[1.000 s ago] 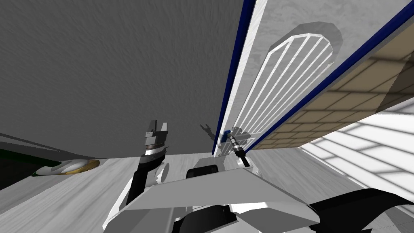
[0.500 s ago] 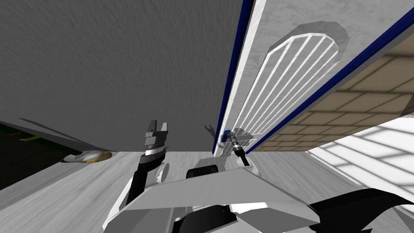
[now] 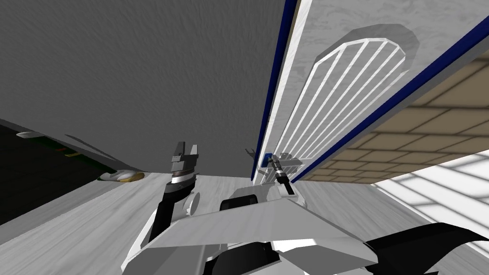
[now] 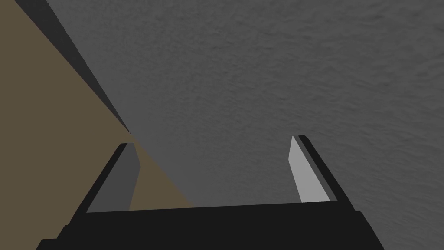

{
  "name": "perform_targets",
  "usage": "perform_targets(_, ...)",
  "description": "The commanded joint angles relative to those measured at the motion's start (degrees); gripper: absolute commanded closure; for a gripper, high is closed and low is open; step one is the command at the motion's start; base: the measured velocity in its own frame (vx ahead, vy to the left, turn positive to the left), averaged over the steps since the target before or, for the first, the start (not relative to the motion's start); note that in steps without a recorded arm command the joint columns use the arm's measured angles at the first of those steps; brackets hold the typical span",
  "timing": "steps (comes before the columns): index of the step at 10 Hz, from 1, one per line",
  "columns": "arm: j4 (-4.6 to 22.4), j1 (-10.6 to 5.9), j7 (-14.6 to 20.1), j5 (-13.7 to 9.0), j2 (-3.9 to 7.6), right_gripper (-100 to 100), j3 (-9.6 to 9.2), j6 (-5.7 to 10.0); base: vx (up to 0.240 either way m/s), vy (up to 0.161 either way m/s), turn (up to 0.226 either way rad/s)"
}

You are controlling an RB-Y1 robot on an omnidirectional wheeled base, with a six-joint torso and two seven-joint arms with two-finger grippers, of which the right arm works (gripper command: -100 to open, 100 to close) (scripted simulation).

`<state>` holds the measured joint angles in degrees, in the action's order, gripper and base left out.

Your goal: Pull the door open

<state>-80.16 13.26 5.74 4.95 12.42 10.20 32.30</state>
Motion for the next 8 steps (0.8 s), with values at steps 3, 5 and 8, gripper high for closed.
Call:
perform_targets(3,-0.44,-1.03,4.68,-5.75,0.36,100,-1.56,-0.26,-0.071,-0.048,0.124)
perform_targets(5,-0.46,-1.17,6.74,-8.33,0.51,100,-2.13,-0.69,-0.072,-0.028,0.074)
perform_targets(8,-0.5,-1.44,10.85,-13.51,0.79,100,-3.26,-1.55,-0.076,-0.046,0.122)
